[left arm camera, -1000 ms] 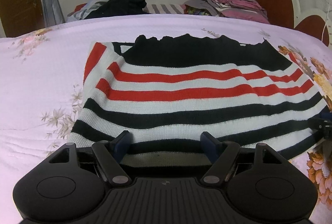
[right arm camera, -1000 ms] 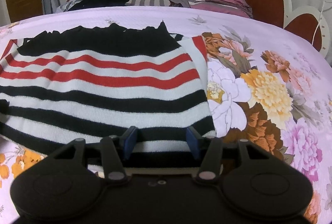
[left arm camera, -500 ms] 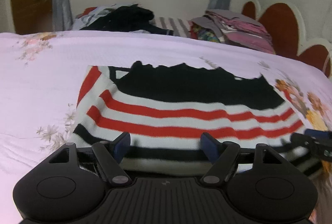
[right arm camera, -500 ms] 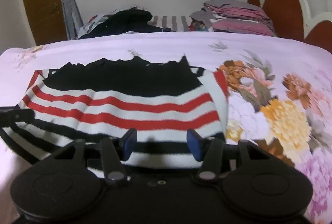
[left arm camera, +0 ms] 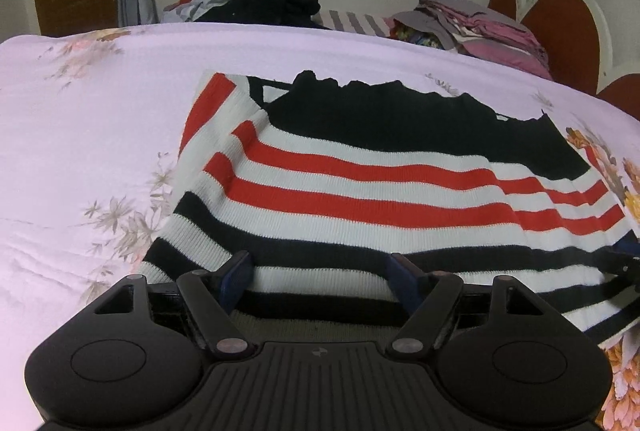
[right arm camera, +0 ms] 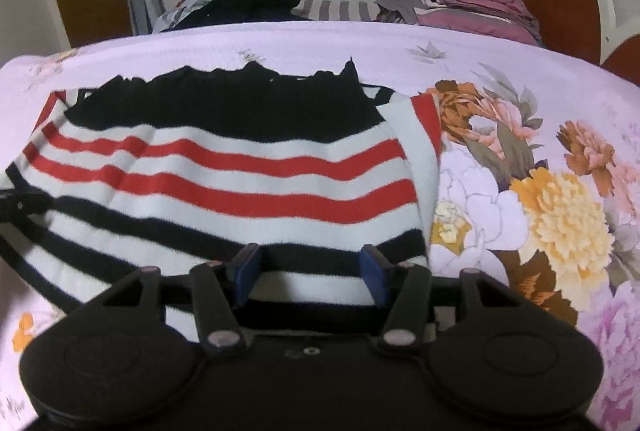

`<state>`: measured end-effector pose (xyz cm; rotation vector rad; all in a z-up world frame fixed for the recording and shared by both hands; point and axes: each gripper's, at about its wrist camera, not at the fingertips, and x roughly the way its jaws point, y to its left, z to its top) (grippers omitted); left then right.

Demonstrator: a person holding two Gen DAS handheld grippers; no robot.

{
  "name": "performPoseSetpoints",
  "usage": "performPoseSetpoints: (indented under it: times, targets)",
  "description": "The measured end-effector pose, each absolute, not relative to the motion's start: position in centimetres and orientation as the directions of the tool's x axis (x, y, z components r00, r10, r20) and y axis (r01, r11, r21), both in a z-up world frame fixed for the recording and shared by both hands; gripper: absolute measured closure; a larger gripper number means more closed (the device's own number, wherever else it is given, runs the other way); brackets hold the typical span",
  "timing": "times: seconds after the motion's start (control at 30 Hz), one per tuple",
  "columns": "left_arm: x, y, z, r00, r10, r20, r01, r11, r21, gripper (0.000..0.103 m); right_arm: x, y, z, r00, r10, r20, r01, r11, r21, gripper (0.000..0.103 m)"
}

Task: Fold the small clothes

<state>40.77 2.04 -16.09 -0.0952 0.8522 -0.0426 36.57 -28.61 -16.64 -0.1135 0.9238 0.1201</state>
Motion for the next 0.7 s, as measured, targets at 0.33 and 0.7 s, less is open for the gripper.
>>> performPoseSetpoints:
  times: [0.33,0.7]
  targets:
    - [42.2,0.7,-14.0,0.690,-0.097,-0.718,0.015,0.993,-0.119,0.029,39.1,-22.0,-15.1,0.631,0.158,-0.759,-0.202,0.979,0.036,0.049]
    - [40.4,3.1,-16.3,0.658,-0.157,-0.736,0.093,0.987,-0.127,0.029,37.8,-20.9,-17.7,0.611,0.105,-0.785,-0.236,0.970,-0.054,0.047]
